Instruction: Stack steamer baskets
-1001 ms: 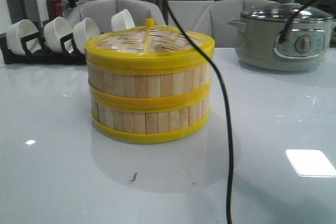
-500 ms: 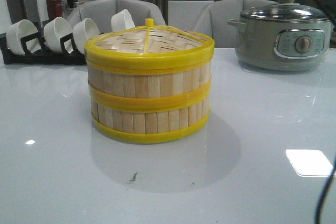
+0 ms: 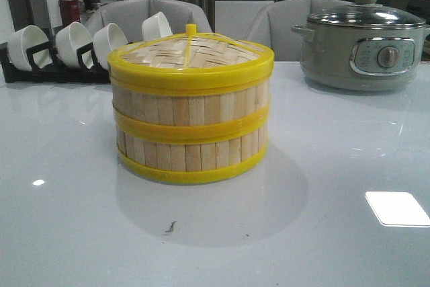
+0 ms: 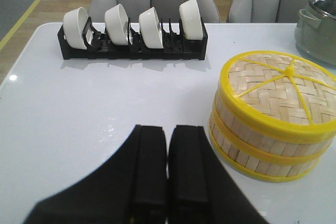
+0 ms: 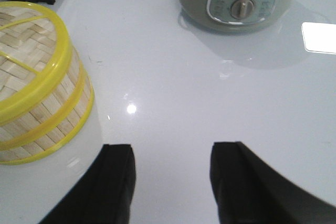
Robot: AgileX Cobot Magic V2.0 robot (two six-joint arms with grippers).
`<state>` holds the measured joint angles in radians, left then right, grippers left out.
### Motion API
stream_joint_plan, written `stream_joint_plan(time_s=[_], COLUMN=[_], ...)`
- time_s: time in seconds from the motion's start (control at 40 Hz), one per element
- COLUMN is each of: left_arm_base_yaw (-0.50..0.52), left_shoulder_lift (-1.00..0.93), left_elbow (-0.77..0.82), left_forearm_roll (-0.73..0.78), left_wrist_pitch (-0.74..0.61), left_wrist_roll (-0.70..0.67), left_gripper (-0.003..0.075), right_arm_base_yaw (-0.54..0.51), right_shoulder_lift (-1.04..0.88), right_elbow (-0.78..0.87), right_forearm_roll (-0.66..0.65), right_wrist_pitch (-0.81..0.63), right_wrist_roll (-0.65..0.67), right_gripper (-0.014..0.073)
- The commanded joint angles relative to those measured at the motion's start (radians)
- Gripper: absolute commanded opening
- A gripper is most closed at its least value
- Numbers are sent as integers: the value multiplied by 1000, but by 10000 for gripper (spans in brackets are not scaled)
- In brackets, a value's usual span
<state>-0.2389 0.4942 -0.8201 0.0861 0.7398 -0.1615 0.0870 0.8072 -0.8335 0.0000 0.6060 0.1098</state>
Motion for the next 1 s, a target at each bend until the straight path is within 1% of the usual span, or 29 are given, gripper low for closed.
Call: stream_joint_plan(time_s=[0.0, 0.1, 0.25, 0.38, 0.5, 0.78, 0.98], left_arm_base_yaw=[-8, -8, -8, -8, -8, -8, -8], left_shoulder_lift=[13, 13, 13, 13, 13, 13, 13], left_elbow=[-29, -29, -29, -29, -29, -29, -29], left_forearm_roll=[2, 2, 2, 2, 2, 2, 2], left_wrist_pitch=[-89, -89, -89, -89, -89, -89, -89], left_wrist_roll=[-9, -9, -9, -9, -9, -9, -9], left_gripper=[85, 85, 85, 85, 85, 85, 85], right_arm_base_yaw=[-54, -100, -153, -170, -170, -170, -170], right_shoulder_lift=[-108, -215, -326, -376, -403, -419, -419], right_elbow=[72, 164, 290, 375, 441, 485, 485], right_forearm_roll=[16, 16, 16, 16, 16, 16, 16], right_wrist_pitch=[-118, -161, -195, -212, -270, -361, -471], right_wrist_roll=[-6, -6, -6, -6, -6, -6, -6], right_gripper=[447, 447, 447, 447, 447, 444, 444])
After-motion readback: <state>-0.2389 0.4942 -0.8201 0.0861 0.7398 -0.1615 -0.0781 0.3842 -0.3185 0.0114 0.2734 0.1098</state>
